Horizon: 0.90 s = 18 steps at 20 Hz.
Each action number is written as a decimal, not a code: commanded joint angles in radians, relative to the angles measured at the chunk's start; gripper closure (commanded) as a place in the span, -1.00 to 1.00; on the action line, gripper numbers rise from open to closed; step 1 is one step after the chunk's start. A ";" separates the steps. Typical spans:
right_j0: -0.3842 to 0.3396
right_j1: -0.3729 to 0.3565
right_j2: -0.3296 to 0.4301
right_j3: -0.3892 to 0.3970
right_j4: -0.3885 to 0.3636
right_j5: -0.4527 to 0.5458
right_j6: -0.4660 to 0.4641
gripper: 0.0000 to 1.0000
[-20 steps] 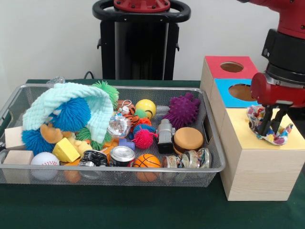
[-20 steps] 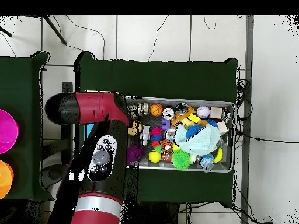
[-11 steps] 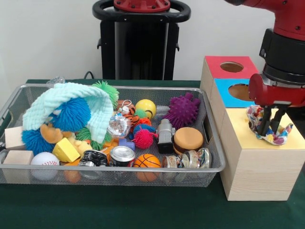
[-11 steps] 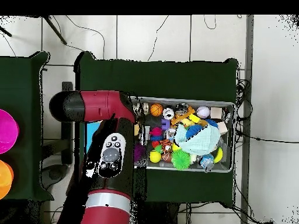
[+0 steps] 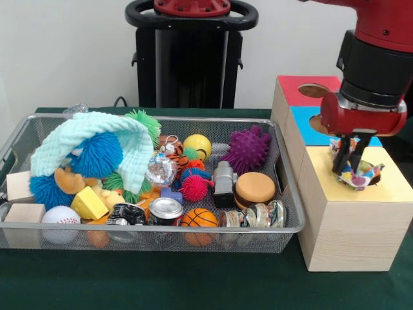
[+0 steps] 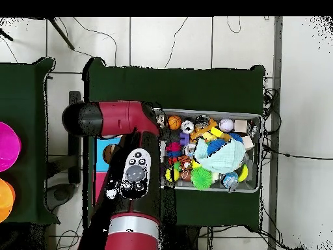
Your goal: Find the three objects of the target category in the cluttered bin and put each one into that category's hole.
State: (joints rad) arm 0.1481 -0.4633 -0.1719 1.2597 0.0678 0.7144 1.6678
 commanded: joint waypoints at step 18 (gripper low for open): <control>-0.039 0.039 0.128 0.176 -0.081 0.068 0.040 1.00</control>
State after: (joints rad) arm 0.1217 -0.4824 -0.1336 1.2777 0.0261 0.7144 1.6678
